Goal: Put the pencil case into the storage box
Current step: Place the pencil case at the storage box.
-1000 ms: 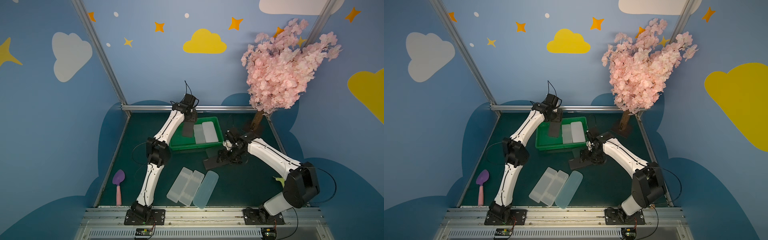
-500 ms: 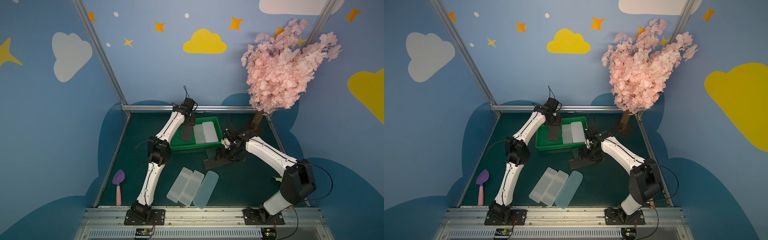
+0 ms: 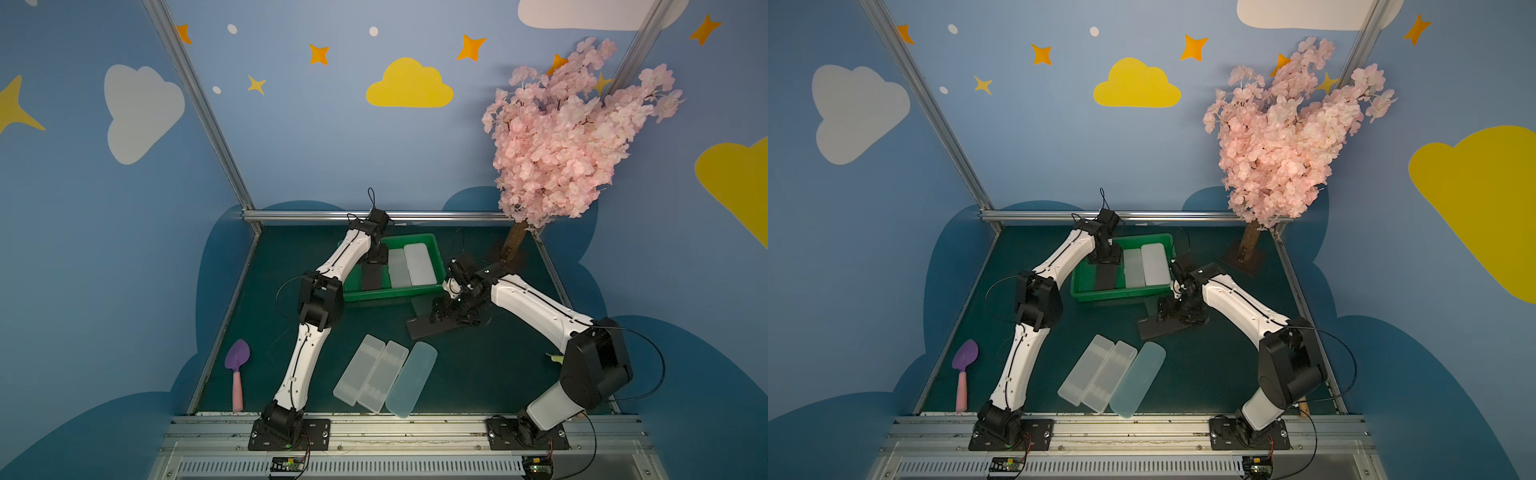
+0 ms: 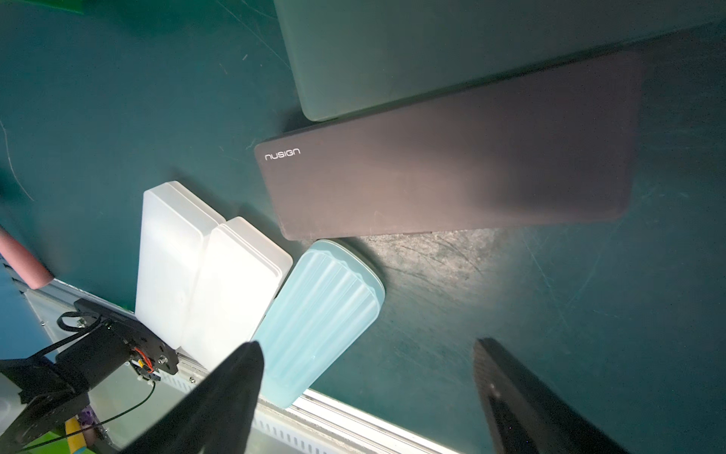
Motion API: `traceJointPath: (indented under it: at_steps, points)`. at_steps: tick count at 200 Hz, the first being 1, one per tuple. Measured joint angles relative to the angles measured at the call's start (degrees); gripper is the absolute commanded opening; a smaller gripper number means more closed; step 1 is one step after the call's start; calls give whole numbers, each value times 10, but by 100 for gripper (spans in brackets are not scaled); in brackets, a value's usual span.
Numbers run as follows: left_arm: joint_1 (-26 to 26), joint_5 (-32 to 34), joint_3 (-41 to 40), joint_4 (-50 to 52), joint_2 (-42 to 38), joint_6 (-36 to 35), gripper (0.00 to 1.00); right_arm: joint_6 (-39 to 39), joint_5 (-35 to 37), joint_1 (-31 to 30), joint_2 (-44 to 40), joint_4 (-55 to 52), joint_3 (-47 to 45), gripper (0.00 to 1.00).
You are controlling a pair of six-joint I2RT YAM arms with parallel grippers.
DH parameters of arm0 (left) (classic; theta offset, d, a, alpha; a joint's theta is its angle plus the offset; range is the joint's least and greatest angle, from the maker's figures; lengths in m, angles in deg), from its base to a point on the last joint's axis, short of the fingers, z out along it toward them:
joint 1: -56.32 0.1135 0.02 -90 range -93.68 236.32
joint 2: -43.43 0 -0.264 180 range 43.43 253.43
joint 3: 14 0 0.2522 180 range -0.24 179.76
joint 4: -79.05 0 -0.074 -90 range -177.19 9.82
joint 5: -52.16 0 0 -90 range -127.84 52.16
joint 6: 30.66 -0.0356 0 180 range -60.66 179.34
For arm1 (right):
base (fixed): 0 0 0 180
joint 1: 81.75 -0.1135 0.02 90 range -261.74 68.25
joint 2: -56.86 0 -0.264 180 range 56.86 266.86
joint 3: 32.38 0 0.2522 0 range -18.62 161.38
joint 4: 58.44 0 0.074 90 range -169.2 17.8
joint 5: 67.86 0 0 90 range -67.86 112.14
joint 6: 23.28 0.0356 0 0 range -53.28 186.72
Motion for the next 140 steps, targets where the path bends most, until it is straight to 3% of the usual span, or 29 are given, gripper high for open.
traceJointPath:
  at_steps: [56,140]
  points:
    - [17,-44,1,6,29,15,83,0,-7,0,3,1,-2,88]
    - [19,-119,6,7,35,48,84,1,-8,0,3,0,-3,88]
